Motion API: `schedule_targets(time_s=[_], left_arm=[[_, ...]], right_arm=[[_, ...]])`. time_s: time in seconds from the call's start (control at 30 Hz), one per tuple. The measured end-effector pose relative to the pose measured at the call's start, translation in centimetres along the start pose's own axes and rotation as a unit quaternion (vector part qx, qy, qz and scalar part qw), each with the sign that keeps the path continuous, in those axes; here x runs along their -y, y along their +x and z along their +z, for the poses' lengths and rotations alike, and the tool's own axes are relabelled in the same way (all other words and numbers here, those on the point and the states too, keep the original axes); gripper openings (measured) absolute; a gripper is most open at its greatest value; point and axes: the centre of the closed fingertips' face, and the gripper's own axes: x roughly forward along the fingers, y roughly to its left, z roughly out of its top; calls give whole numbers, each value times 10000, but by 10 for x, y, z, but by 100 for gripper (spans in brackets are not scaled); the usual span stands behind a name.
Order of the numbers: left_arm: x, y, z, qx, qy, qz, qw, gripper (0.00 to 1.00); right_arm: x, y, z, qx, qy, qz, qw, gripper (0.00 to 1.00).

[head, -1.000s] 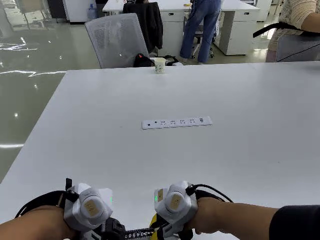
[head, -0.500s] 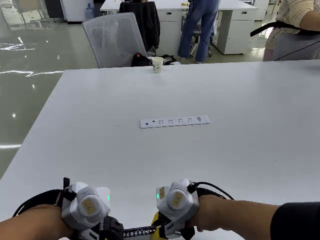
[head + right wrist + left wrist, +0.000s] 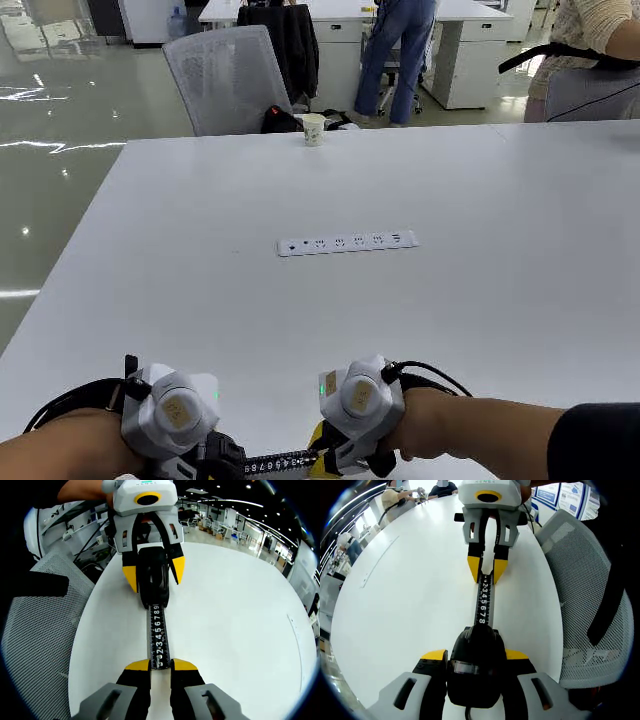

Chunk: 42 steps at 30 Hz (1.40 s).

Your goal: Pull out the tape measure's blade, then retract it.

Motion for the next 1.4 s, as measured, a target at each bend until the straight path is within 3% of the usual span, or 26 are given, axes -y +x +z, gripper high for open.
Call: schedule_targets(time_s=[1.4], left_arm=[[-1,0,0,-18,-1,9,10000,37]], right_arm=[[2,-18,-24,-60,85,-15,9999,11]])
